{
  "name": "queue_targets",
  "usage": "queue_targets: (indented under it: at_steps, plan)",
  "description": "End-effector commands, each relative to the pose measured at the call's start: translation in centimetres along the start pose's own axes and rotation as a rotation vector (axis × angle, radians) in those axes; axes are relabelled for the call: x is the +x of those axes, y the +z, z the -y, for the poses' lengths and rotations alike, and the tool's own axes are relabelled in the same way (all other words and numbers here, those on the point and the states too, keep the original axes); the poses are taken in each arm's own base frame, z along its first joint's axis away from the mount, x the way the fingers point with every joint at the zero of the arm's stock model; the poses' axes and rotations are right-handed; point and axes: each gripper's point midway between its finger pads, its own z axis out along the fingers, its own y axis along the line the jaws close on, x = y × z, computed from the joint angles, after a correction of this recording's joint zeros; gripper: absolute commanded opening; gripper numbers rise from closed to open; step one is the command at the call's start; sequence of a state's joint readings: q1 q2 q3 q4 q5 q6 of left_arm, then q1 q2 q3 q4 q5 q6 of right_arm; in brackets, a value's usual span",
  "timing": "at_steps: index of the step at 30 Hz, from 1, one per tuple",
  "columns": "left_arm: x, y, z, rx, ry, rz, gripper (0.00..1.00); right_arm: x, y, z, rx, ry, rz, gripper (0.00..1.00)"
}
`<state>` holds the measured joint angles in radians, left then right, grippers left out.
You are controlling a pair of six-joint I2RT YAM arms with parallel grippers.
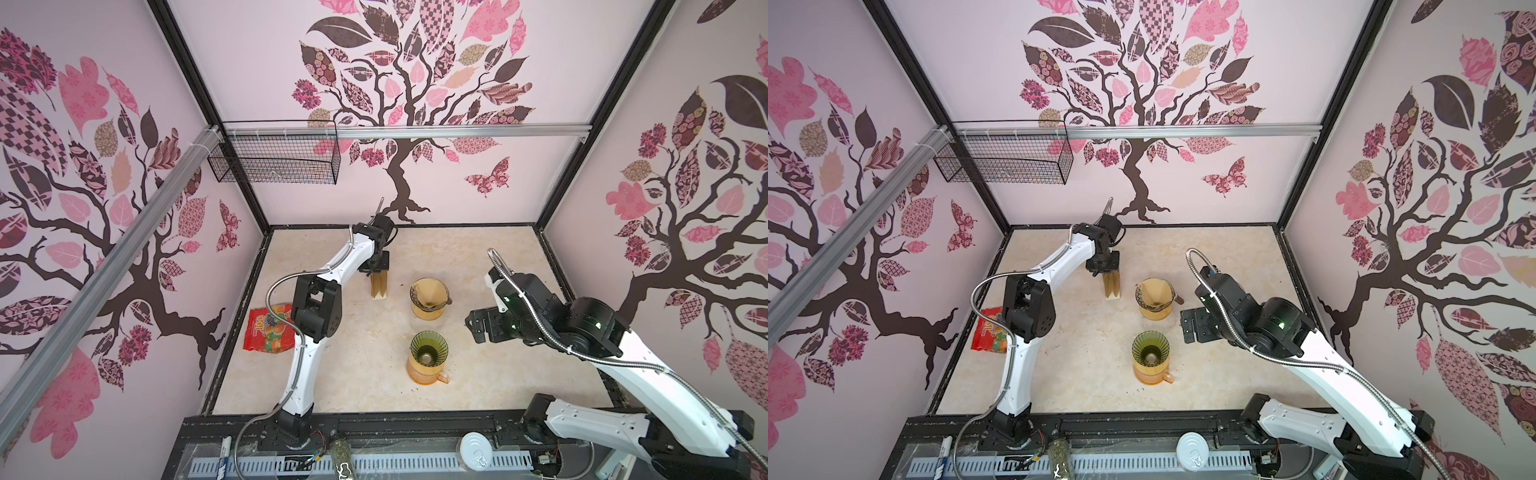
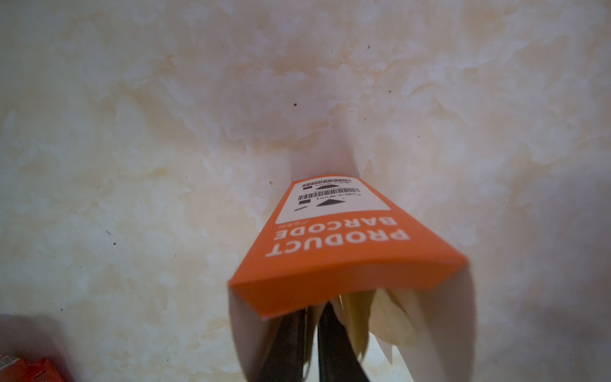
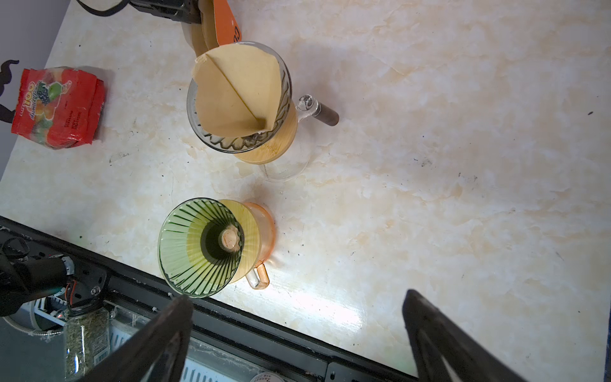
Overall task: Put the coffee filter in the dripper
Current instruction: 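Grasp a paper filter inside the orange box with the left gripper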
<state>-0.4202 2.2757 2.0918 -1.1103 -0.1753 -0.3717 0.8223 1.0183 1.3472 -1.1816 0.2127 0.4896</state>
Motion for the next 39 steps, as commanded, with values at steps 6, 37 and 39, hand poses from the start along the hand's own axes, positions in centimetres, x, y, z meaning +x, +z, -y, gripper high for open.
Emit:
queue_targets:
  at_steps: [6,37,39]
  plan:
    - [0.7,-0.4,-0.4,-0.004,-0.015,-0.017,0.01,-0.2,-0.2,0.2,0.006,-0.006,0.012,1.00]
    - [1.6,-6.2,0.1,0.113,-0.050,-0.012,0.00,0.1,-0.2,0.2,-0.009,0.001,0.021,1.00]
    - [1.6,-6.5,-0.2,0.101,-0.052,-0.004,0.00,0.0,-0.2,0.1,-0.015,-0.001,0.021,1.00]
